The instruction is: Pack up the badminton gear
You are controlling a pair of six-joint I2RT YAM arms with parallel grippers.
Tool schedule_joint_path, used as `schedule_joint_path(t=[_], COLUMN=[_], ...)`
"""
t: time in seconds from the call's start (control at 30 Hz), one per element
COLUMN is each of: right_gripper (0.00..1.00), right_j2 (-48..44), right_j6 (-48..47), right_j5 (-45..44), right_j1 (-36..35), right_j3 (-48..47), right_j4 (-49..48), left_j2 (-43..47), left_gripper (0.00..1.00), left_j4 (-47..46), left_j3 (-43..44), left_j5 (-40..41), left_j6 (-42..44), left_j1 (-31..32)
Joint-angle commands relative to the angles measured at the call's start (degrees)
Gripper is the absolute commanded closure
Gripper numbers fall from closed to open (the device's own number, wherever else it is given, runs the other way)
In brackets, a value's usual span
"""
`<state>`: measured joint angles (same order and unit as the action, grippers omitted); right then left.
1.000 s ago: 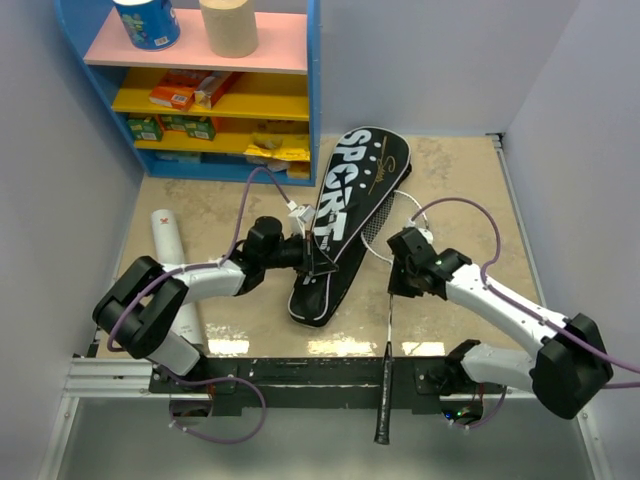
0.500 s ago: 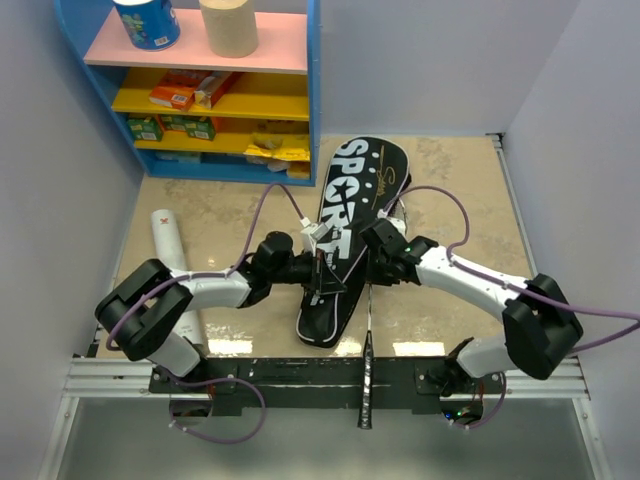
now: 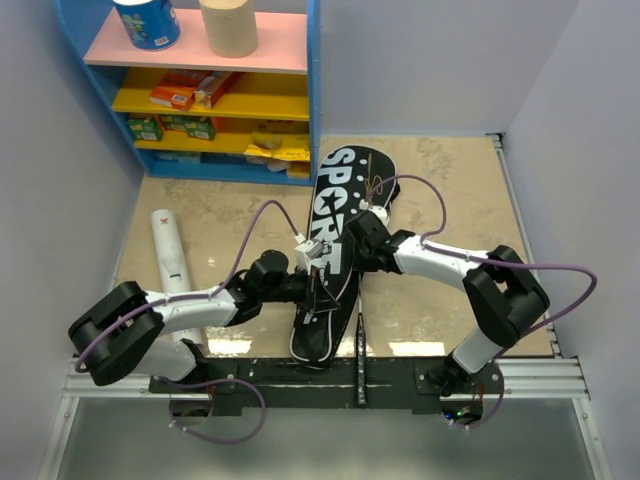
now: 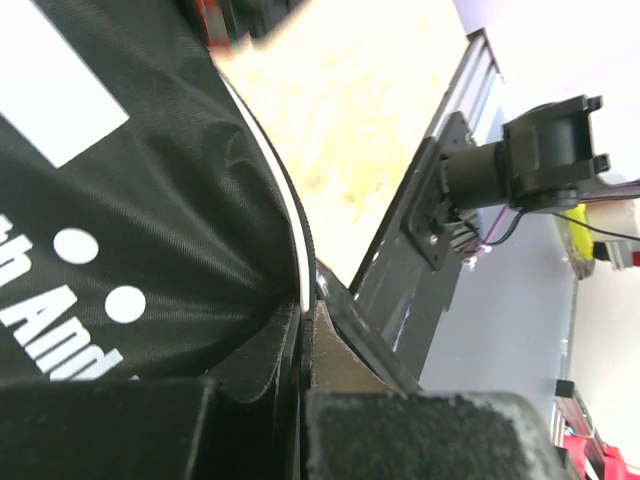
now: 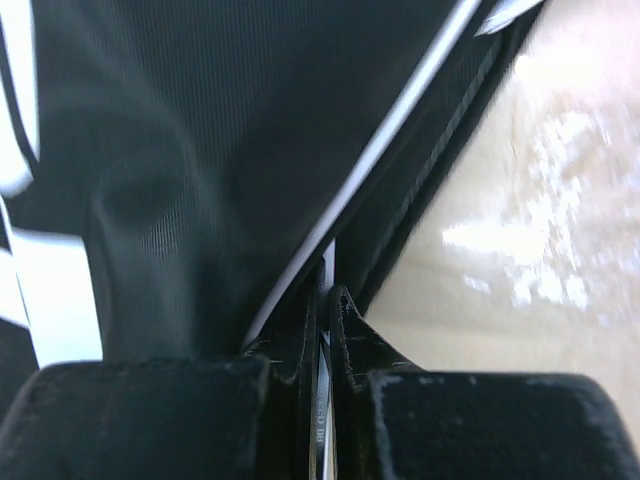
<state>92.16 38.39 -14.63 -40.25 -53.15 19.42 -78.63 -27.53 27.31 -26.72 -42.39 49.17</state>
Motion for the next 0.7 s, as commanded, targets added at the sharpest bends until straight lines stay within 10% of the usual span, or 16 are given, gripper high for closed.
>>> schedule_joint_path(t=[0.0,0.3,0.43,0.67], right_gripper=[1.0,1.0,0.72,0.62], right_j2=[1.5,2.2,-2.1,-11.9], right_j6=[-3.8,-4.6,-4.4,-5.2], right_j5=[1.0,3.5,4.8,5.5], right_j1=[2.7,4.3,4.2,3.8], right_j3=[-2.4,-3.5,-1.7,2.9], right_j4=[-12.5,-16.1,-13.8,-1.2], left_j2=[5.9,9.3,7.3,3.5], left_gripper=[1.0,1.0,1.0,1.0], left_j4=[-0.2,2.5,1.6,0.4], left_j3=[-2.3,-4.4,-4.1,-1.8], left_j5=[-1.1,0.7,0.8,0.0], left_j6=[-0.6,-0.1,0.3,1.3], left_j1=[1.8,2.2,2.2,2.2])
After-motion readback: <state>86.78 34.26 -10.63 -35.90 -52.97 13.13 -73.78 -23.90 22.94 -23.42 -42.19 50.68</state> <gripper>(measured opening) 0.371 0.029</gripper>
